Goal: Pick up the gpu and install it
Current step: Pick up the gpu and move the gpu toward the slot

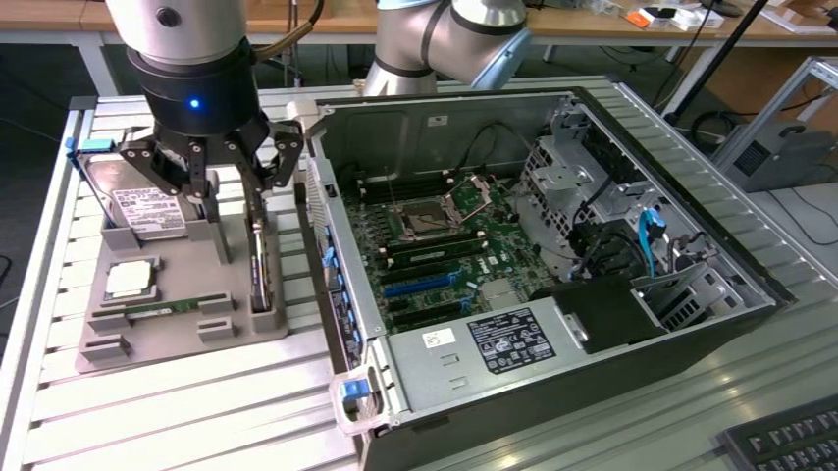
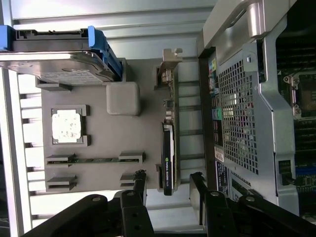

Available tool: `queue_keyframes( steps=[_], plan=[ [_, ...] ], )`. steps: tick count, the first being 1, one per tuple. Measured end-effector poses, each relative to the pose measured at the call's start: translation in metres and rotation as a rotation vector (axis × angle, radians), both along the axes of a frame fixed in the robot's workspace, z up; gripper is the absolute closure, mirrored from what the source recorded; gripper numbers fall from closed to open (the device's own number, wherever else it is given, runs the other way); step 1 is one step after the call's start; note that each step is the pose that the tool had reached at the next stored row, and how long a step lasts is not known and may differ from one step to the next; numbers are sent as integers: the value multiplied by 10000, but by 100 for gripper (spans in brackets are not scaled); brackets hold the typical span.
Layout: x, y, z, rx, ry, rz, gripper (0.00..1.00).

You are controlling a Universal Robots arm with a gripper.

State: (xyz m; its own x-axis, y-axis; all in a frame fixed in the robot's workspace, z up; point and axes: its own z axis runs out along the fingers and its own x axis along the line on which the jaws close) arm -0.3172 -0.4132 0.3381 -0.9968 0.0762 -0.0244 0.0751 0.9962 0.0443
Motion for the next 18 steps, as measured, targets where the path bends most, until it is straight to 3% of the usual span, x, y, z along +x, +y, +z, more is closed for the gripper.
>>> queue_keyframes(
  steps=[18],
  plan=[
    [0, -11, -38, 1, -1, 0, 52]
  ],
)
